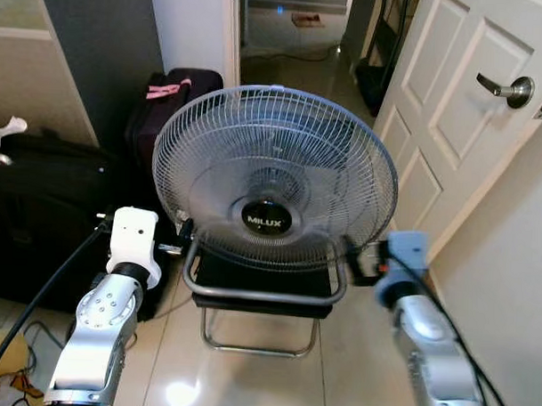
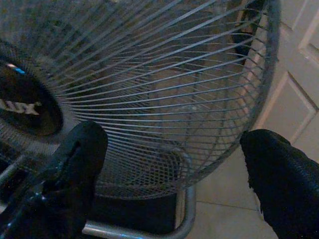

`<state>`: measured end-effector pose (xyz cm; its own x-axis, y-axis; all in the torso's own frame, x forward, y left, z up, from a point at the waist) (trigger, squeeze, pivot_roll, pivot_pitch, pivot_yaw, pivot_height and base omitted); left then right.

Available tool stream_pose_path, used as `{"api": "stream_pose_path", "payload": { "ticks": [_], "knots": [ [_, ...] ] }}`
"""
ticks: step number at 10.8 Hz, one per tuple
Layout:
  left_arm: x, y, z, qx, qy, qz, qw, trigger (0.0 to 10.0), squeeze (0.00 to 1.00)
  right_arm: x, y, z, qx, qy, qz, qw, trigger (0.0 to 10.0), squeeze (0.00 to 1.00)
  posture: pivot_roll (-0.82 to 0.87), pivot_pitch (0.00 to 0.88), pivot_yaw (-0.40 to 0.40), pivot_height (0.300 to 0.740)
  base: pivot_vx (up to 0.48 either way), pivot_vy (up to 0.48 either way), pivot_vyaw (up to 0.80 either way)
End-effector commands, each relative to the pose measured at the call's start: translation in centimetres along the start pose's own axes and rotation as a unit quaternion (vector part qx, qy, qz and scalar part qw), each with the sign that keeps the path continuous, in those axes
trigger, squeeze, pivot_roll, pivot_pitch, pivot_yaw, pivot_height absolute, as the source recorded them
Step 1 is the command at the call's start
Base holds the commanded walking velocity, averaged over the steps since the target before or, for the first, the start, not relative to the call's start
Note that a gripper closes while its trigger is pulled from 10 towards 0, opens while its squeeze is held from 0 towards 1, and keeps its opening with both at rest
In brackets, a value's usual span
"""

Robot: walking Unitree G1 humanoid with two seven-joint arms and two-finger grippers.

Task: Clean up the room

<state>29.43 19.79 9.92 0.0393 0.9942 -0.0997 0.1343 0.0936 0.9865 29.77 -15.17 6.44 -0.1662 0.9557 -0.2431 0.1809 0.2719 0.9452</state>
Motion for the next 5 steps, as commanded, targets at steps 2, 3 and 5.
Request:
{"api": "stream_pose_path", "payload": {
  "ticks": [2,3,5],
  "knots": [
    [0.02,0.35,-0.13,-0.006,-0.001,0.006,1.0,10.0,0.0,-0.26,0.51,0.04,-0.008,-0.003,0.003,1.0,10.0,0.0,-0.01,0.0,-0.003,0.74,0.0,0.0,0.0],
    [0.02,0.35,-0.13,-0.006,-0.001,0.006,1.0,10.0,0.0,-0.26,0.51,0.04,-0.008,-0.003,0.003,1.0,10.0,0.0,-0.01,0.0,-0.003,0.74,0.0,0.0,0.0],
    [0.02,0.35,-0.13,-0.006,-0.001,0.006,1.0,10.0,0.0,-0.26,0.51,0.04,-0.008,-0.003,0.003,1.0,10.0,0.0,-0.01,0.0,-0.003,0.74,0.0,0.0,0.0]
  ]
}}
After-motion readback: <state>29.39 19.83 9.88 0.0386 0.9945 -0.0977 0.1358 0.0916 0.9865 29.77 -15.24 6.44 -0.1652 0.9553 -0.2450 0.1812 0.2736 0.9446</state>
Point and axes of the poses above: a point about 5 cm out from each wrist's last joint towards the gripper, its own z axis pointing out of the wrist towards the gripper, its own y axis along the axis of the wrist's last joint, x = y × z, the point moved 3 cm from there along z, pointing out of the wrist towards the gripper, and after that the axes turned 15 degrees about -z, right-handed, at the moved point
